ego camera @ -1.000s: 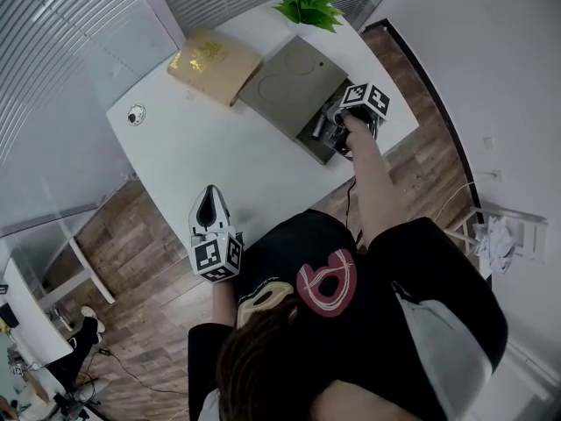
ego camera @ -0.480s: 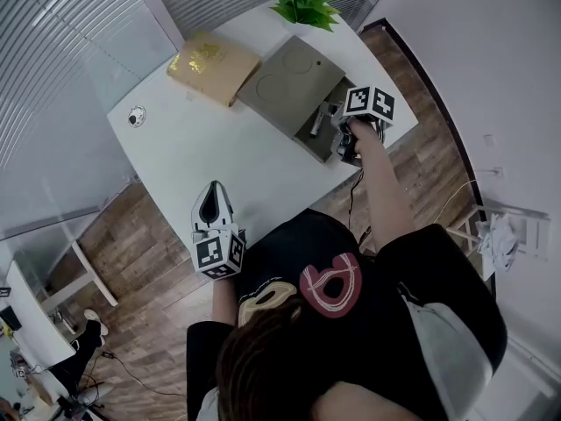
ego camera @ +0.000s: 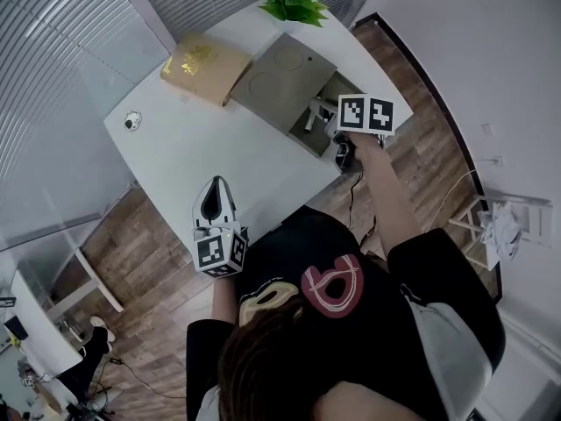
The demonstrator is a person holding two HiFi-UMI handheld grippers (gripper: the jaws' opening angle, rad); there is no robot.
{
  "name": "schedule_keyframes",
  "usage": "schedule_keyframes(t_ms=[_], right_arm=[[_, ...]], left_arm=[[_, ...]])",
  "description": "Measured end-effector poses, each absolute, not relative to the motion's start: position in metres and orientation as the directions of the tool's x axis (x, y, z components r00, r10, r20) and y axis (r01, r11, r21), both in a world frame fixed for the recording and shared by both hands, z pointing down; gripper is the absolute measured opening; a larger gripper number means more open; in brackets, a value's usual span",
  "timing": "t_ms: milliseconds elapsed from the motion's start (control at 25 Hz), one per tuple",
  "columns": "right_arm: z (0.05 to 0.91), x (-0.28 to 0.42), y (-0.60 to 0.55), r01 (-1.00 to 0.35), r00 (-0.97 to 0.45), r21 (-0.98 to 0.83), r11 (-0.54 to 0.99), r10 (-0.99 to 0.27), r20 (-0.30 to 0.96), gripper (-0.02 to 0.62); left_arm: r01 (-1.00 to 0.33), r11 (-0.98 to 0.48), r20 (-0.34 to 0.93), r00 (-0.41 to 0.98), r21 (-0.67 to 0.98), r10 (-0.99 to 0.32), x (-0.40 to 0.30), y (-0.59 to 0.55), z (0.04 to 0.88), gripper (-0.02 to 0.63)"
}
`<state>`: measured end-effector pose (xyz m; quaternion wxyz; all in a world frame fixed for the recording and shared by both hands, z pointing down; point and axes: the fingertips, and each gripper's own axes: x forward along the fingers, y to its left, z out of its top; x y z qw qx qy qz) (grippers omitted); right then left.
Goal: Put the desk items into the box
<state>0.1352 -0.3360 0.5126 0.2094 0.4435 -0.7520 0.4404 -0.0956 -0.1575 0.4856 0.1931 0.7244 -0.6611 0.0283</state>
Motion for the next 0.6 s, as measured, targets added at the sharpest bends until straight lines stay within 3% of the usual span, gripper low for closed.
schedule_keyframes(t_ms=[240, 440, 600], right_arm=[[0.492, 0.116, -0.312, -0.837, -0.544, -0.455, 0.302, -0.536, 0.645, 0.179], [0.475, 0.110, -0.299, -0.866, -0.499, -0.333, 0.372, -0.622, 0.604, 0.179], [0.462, 0.109, -0.287, -0.867, -0.497, -0.304, 0.395, -0.714, 0.493, 0.179]], left_arm=[[-0.967, -0.086, 0.268, 0.152, 0.241, -0.951, -0.089, -0.159, 0.476, 0.017], [-0.961, -0.142, 0.235, 0.199, 0.237, -0.951, -0.076, -0.165, 0.464, 0.017], [-0.957, -0.177, 0.206, 0.226, 0.230, -0.952, -0.067, -0.169, 0.452, 0.017]])
